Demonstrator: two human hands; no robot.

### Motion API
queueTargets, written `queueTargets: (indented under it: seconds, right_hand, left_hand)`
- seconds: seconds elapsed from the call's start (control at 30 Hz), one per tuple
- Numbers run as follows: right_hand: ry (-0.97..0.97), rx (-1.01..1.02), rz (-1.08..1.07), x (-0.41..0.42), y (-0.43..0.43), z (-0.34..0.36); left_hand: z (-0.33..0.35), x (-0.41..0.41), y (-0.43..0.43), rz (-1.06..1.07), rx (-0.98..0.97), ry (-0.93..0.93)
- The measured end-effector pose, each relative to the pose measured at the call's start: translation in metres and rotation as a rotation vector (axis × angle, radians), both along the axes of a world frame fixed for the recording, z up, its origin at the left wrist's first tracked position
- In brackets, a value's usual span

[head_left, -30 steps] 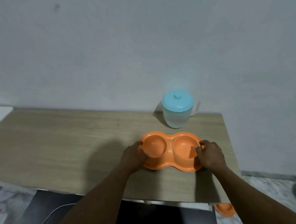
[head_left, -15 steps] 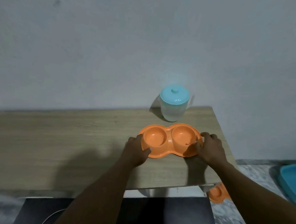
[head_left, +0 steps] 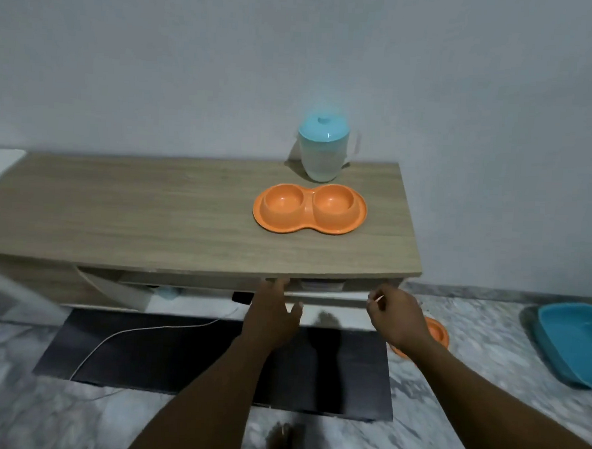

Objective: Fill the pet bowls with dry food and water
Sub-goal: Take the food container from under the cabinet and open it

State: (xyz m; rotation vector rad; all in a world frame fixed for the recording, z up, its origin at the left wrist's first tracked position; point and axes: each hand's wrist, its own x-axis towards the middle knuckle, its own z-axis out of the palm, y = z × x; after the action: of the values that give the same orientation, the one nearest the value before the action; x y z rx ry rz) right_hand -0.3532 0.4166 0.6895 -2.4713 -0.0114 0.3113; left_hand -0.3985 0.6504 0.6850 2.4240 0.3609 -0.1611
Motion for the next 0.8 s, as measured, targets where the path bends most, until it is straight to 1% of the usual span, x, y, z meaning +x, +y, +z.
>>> queueTargets:
  seconds: [0.1,0.23,0.33,0.4,0.47,0.53,0.57,0.63,0.67,0.7,0.73,0.8]
  right_hand:
    - [0.08,0.046,-0.032,-0.015,-0.007,-0.033]
    - [0.14,0.127,-0.109,-0.003,0.003,-0.101]
    - [0.09,0.209,-0.174,0.031,0.02,-0.145]
    - [0.032,0.216,-0.209,0.059,0.031,-0.166]
    - [0.007,0.225,-0.255,0.085,0.04,-0.18]
    - [0.002,0.203,-0.288,0.104,0.047,-0.191]
    - [-0.006,0.188,-0.276,0.113,0.048,-0.199]
    - [-0.027,0.183,-0.252,0.124,0.051,-0.207]
    - [-0.028,0.188,-0.252,0.126,0.052,-0.209]
    - [0.021,0.193,-0.268,0.127,0.053,-0.21]
    - [0.074,0.211,-0.294,0.128,0.053,-0.211]
    - [0.109,0.256,-0.299,0.126,0.056,-0.213]
  left_hand:
    - [-0.036,-0.023,-0.017,0.009,-0.059,0.079]
    - [-0.101,-0.012,-0.023,0.082,-0.129,0.145]
    - [-0.149,0.023,-0.025,0.153,-0.166,0.095]
    - [-0.173,0.05,-0.026,0.216,-0.193,0.042]
    - [-0.188,0.078,-0.027,0.267,-0.187,-0.025]
    - [-0.198,0.102,-0.027,0.321,-0.181,-0.053]
    - [-0.2,0.112,-0.026,0.322,-0.179,-0.022]
    - [-0.209,0.132,-0.023,0.251,-0.258,0.077]
    - [-0.208,0.138,-0.021,0.238,-0.256,0.072]
    - [-0.211,0.142,-0.02,0.246,-0.236,0.061]
    - [-0.214,0.143,-0.019,0.274,-0.263,0.067]
    - [-0.219,0.14,-0.019,0.373,-0.289,0.041]
